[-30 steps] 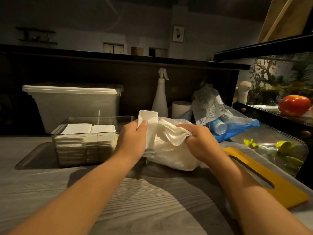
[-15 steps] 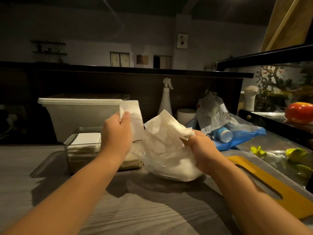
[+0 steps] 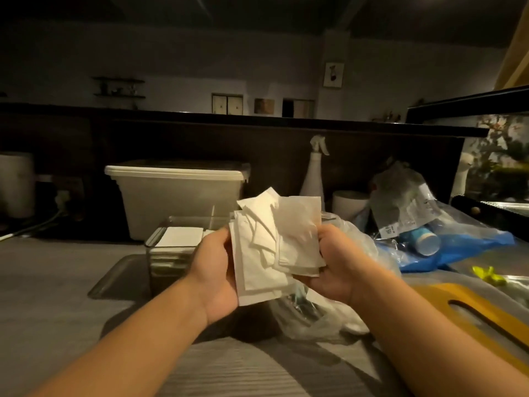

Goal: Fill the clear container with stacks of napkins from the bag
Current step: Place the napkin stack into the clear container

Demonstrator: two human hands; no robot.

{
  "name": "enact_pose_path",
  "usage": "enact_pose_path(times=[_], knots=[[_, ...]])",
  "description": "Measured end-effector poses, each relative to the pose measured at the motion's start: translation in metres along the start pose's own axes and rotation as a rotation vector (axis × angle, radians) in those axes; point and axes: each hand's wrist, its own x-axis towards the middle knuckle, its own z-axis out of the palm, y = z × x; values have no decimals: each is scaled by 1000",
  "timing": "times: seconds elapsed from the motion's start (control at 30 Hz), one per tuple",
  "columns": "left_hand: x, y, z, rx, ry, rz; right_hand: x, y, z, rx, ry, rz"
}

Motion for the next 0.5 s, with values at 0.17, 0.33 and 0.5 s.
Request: enact_pose_path(times=[0.17,0.33,0.5], knots=[[-9,-4,6,114,-176,-10,4,14,-10,3,26,-37],[-10,-13,9,240,-65,33,-4,17,-5,-40,-5,-114],[-4,-12,3,261,39,89,0,21,-3,-85,-14,-202]])
